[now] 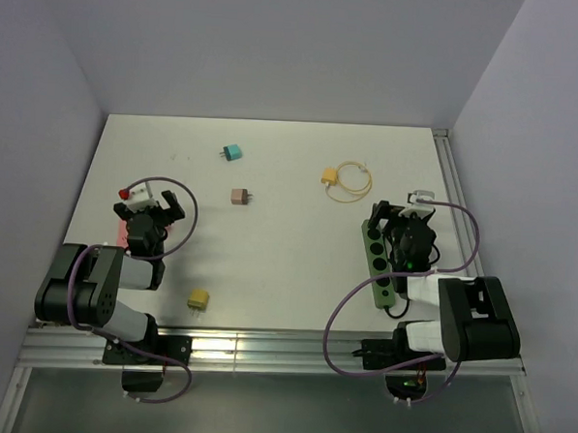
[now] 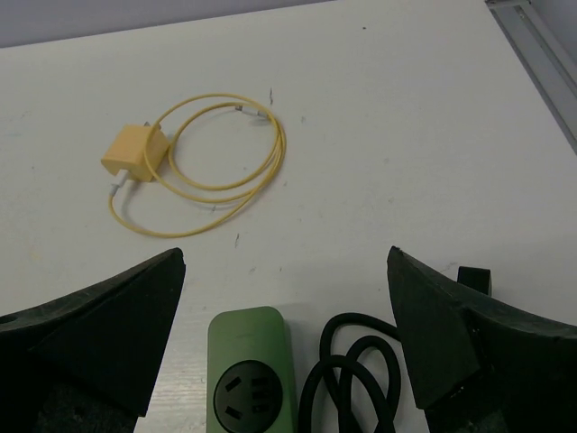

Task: Insert the plug

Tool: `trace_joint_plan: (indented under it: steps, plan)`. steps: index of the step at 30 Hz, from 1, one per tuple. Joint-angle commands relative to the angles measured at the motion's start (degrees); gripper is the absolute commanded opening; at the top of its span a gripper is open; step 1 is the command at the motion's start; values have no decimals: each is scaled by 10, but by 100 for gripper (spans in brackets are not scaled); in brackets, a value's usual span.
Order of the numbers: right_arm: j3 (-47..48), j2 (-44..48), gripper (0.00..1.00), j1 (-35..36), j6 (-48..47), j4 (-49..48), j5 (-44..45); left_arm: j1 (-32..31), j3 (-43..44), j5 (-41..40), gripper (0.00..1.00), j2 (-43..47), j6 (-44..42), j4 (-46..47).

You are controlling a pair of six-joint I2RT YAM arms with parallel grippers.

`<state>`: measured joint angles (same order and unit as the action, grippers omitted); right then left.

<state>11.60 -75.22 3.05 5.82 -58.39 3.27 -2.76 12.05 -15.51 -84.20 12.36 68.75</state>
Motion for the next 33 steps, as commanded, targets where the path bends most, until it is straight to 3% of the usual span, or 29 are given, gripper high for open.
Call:
trace_joint_plan:
  steps: [1,21,23,24,25,28,33]
  plan:
    - [12,8,100,-4,-18,-42,16,0,13,-12,100,6,-19,24]
    - [12,8,100,-4,-17,-43,14,0,13,-12,99,6,-19,24]
    - [8,13,100,-6,-5,-42,50,0,13,-12,99,6,-19,24]
    - [3,23,100,0,15,-46,148,0,13,-12,100,6,-19,24]
    - [-1,50,100,12,23,-38,187,0,13,-12,100,6,-19,24]
    - [37,103,100,27,35,94,214,0,12,-12,99,6,-20,24]
    - [103,140,100,40,62,221,216,1,13,-11,99,6,-19,24]
